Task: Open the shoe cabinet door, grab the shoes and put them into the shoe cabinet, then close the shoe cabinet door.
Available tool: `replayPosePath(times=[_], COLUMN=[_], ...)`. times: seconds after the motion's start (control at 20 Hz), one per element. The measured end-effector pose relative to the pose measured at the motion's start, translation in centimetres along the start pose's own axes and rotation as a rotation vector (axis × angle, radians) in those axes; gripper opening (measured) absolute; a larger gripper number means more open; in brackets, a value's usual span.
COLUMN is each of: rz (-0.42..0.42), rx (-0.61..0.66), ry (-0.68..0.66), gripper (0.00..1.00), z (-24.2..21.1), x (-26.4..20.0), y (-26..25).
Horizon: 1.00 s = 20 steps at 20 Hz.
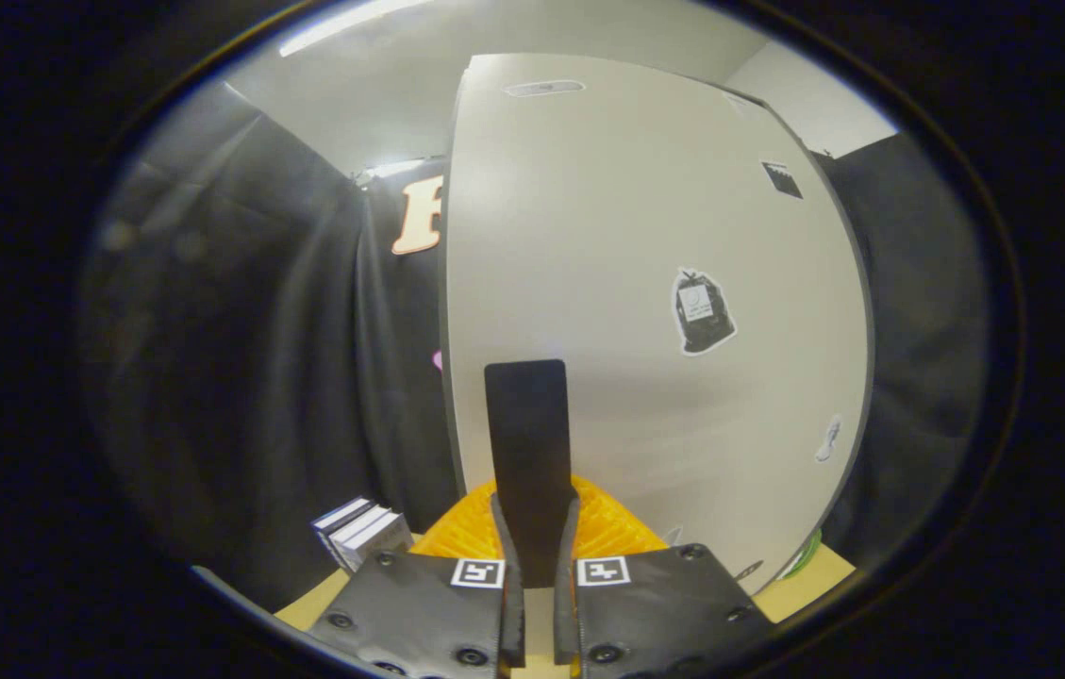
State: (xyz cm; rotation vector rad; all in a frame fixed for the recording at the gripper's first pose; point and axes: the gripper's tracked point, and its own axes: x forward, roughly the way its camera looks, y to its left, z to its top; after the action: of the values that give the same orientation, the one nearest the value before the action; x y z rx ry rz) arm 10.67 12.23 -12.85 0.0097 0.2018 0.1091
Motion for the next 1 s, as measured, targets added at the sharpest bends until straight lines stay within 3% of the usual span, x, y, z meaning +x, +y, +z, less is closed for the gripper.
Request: replayPosePath(times=[0.5, 1.0], rz=[0.123, 0.076], rx=[-0.004, -0.037], ry=[0.049, 0.066], gripper=[0.13, 0.13], z=[1.3, 2.3], x=[-12.7, -21.9], y=[-6.2, -17.4])
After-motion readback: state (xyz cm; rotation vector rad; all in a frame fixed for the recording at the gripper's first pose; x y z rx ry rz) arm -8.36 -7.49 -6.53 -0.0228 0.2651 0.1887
